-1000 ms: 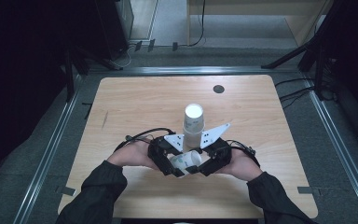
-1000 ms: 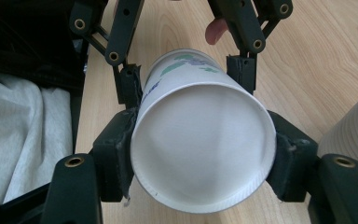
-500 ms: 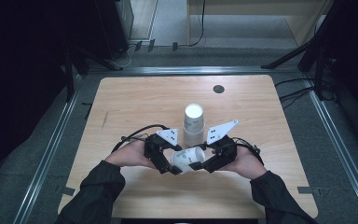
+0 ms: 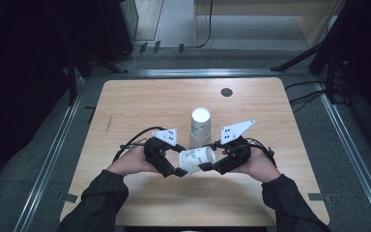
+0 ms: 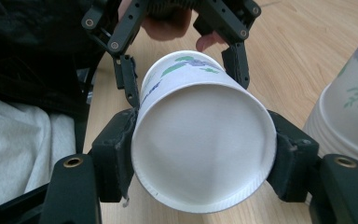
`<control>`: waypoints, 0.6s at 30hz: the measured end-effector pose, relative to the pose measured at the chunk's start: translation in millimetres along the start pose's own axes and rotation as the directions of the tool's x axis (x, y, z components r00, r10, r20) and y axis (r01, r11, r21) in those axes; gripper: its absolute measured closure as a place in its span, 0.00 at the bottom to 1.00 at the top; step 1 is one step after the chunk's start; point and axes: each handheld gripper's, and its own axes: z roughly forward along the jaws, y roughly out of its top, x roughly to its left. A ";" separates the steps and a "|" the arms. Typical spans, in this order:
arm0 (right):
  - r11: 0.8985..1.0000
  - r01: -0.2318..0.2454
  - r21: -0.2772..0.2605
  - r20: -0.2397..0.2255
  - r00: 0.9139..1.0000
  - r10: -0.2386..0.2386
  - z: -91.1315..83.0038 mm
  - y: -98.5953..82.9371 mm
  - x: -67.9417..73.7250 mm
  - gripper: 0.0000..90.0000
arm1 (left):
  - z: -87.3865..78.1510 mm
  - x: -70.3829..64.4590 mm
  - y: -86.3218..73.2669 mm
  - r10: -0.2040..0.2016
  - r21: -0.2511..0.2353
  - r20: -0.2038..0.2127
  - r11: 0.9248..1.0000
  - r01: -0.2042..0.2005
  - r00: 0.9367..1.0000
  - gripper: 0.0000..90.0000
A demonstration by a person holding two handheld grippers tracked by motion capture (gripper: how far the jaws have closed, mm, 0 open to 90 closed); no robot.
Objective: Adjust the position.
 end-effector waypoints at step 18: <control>1.000 -0.012 -0.029 -0.048 0.999 0.011 5.9 5.6 -2.2 0.38 | 8.8 -6.4 -5.2 0.028 -0.161 0.020 0.987 -0.024 0.999 0.19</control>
